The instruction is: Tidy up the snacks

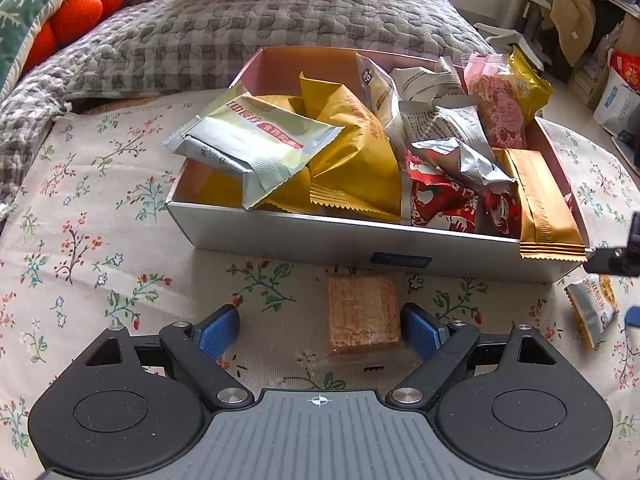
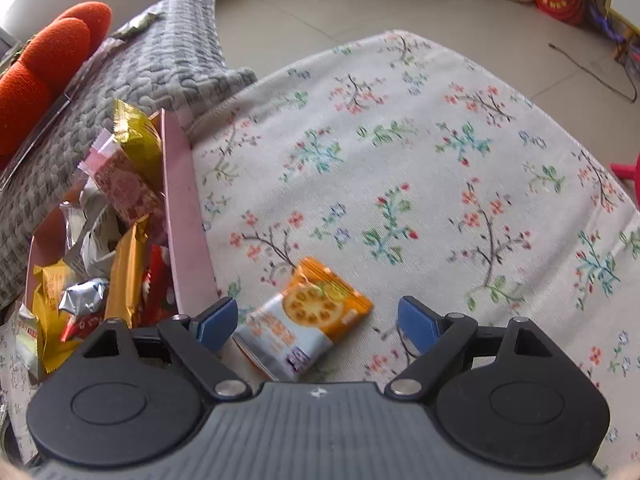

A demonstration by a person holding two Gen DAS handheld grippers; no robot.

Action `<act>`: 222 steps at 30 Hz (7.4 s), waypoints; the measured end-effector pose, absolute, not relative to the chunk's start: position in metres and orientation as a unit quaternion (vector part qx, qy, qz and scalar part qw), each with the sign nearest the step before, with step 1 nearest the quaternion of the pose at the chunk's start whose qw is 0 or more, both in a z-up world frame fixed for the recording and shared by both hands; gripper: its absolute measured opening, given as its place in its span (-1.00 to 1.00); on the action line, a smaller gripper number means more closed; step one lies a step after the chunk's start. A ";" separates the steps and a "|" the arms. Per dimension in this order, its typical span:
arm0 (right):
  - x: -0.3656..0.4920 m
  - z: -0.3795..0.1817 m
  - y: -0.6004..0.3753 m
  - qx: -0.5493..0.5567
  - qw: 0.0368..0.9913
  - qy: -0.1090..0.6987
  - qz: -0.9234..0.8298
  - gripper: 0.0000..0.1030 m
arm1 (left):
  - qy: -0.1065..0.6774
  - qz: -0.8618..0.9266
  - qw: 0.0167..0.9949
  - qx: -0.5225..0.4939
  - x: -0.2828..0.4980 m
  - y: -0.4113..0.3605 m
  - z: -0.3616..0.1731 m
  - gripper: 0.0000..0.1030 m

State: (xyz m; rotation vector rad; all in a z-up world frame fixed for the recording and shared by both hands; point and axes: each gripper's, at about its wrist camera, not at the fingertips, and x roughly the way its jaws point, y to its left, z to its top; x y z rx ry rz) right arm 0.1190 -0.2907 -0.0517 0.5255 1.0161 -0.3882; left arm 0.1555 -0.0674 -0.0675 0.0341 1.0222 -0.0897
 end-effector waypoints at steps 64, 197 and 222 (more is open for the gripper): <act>0.111 0.014 -0.274 0.245 0.904 0.337 -0.101 -0.28 | 0.390 -0.125 0.909 -0.077 0.173 -0.039 0.000 -0.38; -0.014 0.023 -0.176 0.045 0.923 0.382 0.004 0.99 | 0.360 -0.036 0.932 0.032 0.020 -0.010 0.025 1.00; -0.013 0.020 -0.167 0.023 0.924 0.382 -0.003 0.99 | 0.390 -0.041 0.920 0.008 0.026 -0.007 0.018 1.00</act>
